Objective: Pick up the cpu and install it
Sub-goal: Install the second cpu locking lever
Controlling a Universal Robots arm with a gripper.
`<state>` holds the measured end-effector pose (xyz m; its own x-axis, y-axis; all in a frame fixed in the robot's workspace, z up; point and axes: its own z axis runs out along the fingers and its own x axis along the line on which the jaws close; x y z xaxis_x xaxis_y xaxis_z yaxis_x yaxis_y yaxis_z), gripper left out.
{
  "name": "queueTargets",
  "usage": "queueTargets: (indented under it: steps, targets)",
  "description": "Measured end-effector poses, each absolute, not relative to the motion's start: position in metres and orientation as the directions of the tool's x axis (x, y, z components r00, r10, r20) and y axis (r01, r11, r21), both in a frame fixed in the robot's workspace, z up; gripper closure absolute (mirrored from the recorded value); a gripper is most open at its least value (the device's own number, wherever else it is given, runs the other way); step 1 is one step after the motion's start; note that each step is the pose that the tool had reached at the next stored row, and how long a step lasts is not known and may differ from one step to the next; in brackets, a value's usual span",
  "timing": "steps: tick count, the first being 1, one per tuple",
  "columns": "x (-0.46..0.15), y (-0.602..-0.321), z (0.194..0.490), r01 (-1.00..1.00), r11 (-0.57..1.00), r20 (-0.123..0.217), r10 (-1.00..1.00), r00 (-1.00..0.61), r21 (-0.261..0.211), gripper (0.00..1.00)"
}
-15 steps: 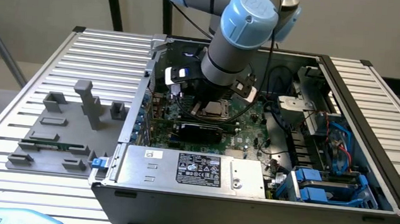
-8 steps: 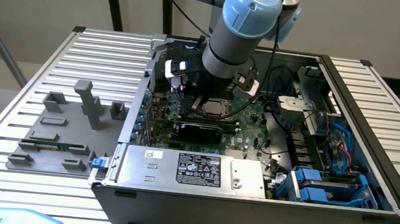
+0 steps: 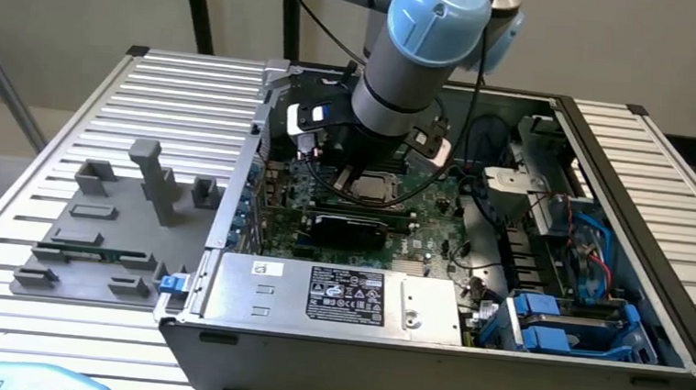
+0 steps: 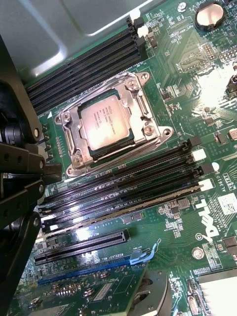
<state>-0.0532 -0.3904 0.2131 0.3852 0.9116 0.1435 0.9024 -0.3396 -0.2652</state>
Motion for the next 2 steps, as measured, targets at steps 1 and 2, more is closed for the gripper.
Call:
queueTargets:
  steps: [1,2]
  targets:
    - [-0.0532,-0.3904,0.2131,0.902,-0.34,0.143,0.912,0.385,-0.265,0.89]
    - [-0.0532,-0.3904,0.2131,0.902,-0.34,0.144,0.912,0.385,-0.265,0.89]
